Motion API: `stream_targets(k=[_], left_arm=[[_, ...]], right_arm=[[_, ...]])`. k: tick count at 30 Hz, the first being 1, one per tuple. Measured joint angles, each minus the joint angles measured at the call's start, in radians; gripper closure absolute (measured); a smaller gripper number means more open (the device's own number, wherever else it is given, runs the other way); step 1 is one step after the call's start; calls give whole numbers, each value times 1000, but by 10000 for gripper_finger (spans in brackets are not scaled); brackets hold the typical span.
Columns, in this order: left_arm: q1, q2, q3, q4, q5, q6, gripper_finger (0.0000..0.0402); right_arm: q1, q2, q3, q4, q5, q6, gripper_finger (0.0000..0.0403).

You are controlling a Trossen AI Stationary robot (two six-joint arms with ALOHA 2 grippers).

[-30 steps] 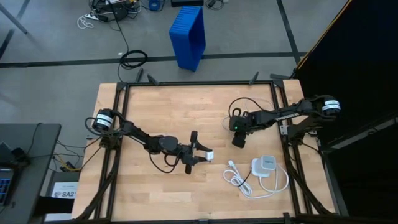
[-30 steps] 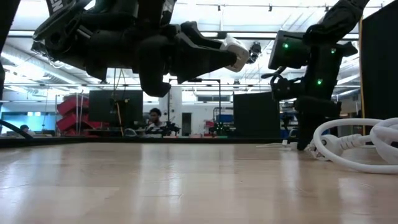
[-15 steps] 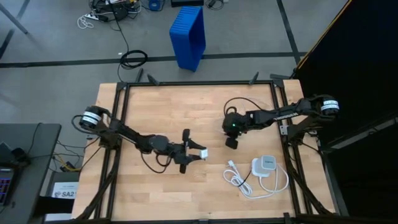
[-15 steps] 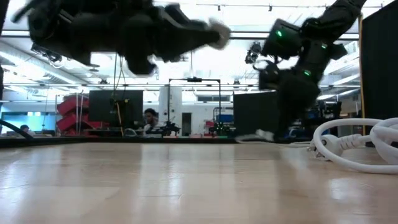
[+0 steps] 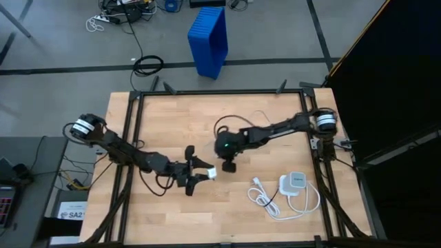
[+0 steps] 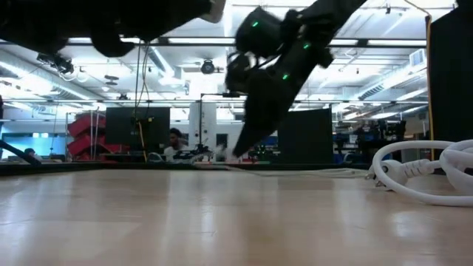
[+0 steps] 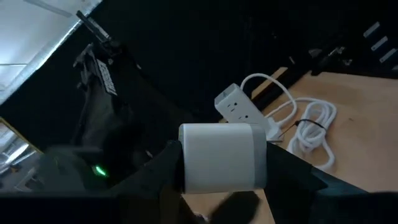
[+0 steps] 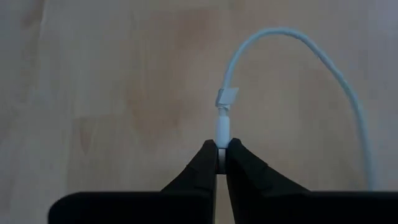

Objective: Insert USB
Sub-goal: Insert the USB cable into the charger adapter

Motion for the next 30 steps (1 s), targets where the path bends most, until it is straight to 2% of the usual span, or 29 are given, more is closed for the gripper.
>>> stream_targets(k=[6,11,19,25,28,30], left_arm=[[-51,-43,-39,9,-76,26,239],[-58,-47,-40,10,-80,26,239],[-67,-47,-39,-5,-83,22,239],[-75,-44,-39,-11,-77,22,239],[-75,-25,-39,-13,-76,21,239],[-74,1,-39,-15,-80,17,239]], right_arm=[[30,149,91,48,-37,5,402],[32,142,106,37,-45,27,389],[37,-15,103,-81,-45,29,298],[62,-104,96,-237,-49,77,222],[99,-122,49,-191,-62,88,196],[121,-133,-14,-83,-80,90,185]])
